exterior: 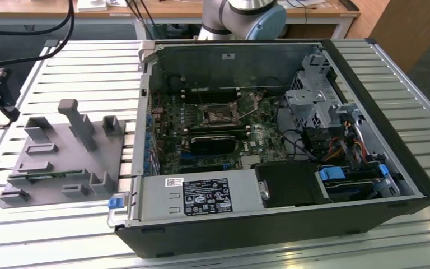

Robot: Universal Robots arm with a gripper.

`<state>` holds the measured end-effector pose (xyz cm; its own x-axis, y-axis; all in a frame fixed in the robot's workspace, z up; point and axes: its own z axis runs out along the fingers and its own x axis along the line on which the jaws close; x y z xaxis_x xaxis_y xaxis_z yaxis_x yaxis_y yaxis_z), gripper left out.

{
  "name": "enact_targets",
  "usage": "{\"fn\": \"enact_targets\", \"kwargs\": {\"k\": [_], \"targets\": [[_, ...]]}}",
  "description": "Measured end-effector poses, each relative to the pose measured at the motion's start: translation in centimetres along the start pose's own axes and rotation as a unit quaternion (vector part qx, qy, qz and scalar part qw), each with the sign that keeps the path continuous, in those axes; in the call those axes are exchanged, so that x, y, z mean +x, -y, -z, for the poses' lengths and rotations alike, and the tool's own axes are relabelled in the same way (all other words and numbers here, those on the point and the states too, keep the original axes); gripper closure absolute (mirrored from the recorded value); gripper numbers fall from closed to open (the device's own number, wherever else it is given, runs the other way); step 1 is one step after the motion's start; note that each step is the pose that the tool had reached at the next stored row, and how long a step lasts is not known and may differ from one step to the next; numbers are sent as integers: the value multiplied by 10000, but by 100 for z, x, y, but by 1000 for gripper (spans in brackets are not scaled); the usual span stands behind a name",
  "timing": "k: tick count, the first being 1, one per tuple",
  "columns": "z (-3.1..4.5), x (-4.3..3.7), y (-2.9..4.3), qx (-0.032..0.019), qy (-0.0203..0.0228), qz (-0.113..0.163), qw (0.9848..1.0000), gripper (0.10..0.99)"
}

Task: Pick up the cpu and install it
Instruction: 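Pick up the cpu and move it towards the insertion slot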

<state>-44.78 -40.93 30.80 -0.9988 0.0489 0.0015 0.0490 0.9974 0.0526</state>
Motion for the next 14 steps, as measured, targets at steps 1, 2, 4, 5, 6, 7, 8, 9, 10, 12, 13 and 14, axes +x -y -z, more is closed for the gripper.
{"fn": "enact_targets", "kwargs": {"k": [1, 2, 4, 5, 6, 7, 8, 9, 10, 12, 13, 14], "targets": [[10, 0, -1, 0, 0, 0, 10000, 549], [19, 0, -1, 0, 0, 0, 10000, 549], [36, 0, -2, 0, 0, 0, 10000, 549], [44, 0, -2, 0, 0, 0, 10000, 549], [51, 0, -3, 0, 0, 0, 10000, 549], [58, 0, -3, 0, 1, 0, 10000, 549], [64, 0, -3, -1, 1, 0, 10000, 549], [70, 0, -4, -1, 1, 0, 10000, 549], [77, 0, -4, 0, 0, 0, 10000, 549], [88, 0, -5, 0, 1, 0, 10000, 549], [96, 0, -5, 0, 0, 0, 10000, 549], [105, 0, -6, 0, -1, 0, 10000, 549]]}}
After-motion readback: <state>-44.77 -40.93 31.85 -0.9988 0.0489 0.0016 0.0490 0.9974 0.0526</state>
